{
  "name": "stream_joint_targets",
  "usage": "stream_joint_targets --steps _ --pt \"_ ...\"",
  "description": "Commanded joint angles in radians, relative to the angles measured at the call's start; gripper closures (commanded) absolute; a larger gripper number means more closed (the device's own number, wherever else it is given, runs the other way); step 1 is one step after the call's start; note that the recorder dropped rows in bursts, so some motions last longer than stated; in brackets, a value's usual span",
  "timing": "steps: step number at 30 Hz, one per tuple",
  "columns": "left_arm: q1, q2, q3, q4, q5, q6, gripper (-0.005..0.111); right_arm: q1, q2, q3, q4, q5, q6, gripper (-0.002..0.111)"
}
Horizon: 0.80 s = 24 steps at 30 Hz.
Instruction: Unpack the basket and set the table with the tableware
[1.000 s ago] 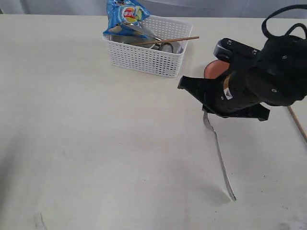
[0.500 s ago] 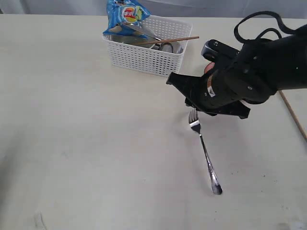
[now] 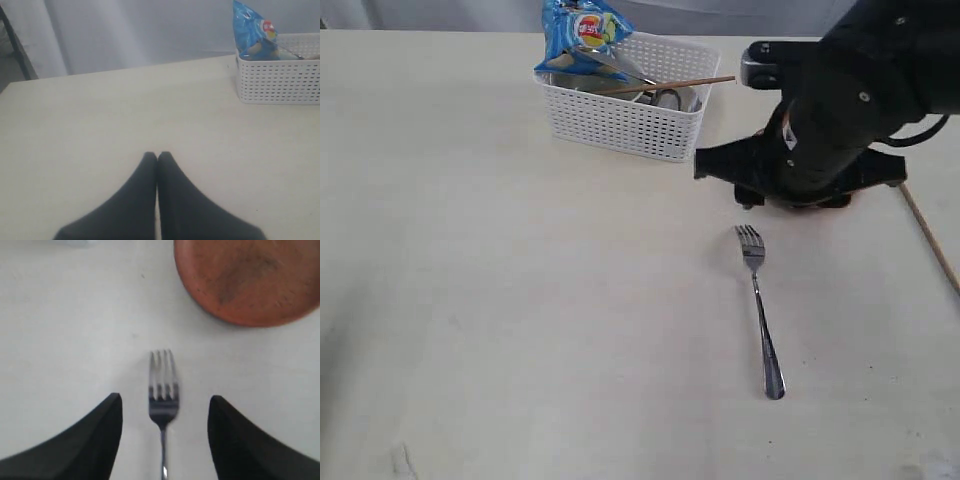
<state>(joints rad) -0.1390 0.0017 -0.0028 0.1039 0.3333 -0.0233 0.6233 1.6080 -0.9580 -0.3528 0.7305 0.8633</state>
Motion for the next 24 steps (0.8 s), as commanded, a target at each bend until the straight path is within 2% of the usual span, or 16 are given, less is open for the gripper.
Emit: stream_joint_targets --steps 1,4,11,13,18,20,24 --pt "-0.007 -0.002 0.003 -0.006 -0.003 -0.003 0.107 -0.005 0.004 0.006 0.179 0.124 -0.226 0.058" --pt "-0.007 -0.002 0.003 -0.006 -0.003 -0.003 0.107 -0.001 0.024 0.035 0.282 0.062 -0.317 0.058" --pt "-0.007 -0.002 0.003 -0.006 -0.003 -0.003 0.107 -0.001 0.083 0.076 0.281 0.009 -0.311 0.058" --pt "-0.007 -0.002 0.003 -0.006 -0.003 -0.003 0.107 -0.001 0.096 0.077 0.281 0.01 -0.311 0.063" --pt "-0.007 -0.002 0.003 -0.006 -0.003 -0.003 0.107 -0.001 0.107 0.08 0.284 -0.016 -0.311 0.085" --pt "-0.007 -0.002 0.003 -0.006 -0.003 -0.003 0.107 -0.001 0.108 0.093 0.281 -0.039 -0.313 0.084" --pt "-0.007 -0.002 0.003 -0.006 -0.003 -0.003 0.107 -0.001 0.109 0.131 0.276 -0.092 -0.313 0.065"
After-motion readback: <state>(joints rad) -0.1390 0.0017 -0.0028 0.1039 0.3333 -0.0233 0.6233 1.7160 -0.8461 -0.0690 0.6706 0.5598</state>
